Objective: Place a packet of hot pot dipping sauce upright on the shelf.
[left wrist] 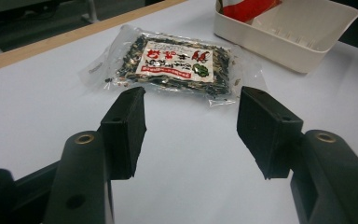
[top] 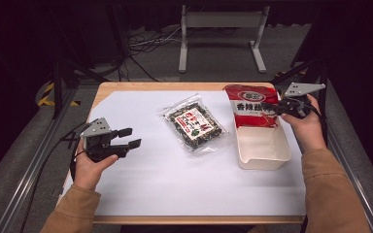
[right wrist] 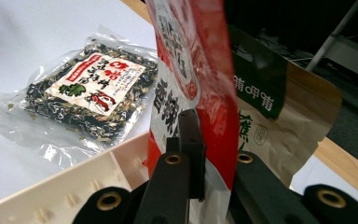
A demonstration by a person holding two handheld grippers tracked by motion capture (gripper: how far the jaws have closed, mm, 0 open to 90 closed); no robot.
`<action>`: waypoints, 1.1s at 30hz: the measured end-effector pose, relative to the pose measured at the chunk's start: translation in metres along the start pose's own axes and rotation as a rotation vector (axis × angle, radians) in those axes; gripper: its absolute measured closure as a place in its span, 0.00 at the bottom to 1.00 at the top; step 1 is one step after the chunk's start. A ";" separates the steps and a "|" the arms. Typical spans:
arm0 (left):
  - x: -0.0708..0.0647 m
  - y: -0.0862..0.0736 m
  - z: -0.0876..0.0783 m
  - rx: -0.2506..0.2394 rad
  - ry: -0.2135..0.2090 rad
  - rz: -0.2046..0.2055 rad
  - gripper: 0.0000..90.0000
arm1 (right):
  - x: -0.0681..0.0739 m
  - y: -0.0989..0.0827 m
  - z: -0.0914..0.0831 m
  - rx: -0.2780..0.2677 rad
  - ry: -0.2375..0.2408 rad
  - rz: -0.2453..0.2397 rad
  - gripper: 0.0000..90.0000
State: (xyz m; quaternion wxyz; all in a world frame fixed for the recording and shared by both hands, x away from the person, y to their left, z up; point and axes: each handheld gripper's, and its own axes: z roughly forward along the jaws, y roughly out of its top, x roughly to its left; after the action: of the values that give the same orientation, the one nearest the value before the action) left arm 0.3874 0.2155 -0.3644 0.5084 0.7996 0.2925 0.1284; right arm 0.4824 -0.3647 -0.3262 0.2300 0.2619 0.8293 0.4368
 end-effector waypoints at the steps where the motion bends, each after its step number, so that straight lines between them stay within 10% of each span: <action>1: 0.000 0.000 0.000 0.003 0.000 -0.001 0.48 | 0.000 -0.001 0.000 -0.001 -0.005 0.001 0.99; 10: -0.001 0.000 -0.002 -0.005 -0.001 -0.011 0.48 | 0.000 -0.010 0.007 0.044 -0.054 -0.012 0.98; 33: -0.001 0.001 0.004 0.005 -0.012 -0.009 0.47 | -0.001 -0.038 0.006 0.087 -0.080 0.159 0.97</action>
State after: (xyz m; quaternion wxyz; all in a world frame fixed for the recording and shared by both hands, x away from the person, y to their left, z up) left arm 0.3886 0.2119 -0.3654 0.5088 0.8003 0.2933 0.1209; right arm 0.4777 -0.3802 -0.3610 0.2157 0.3540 0.8143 0.4064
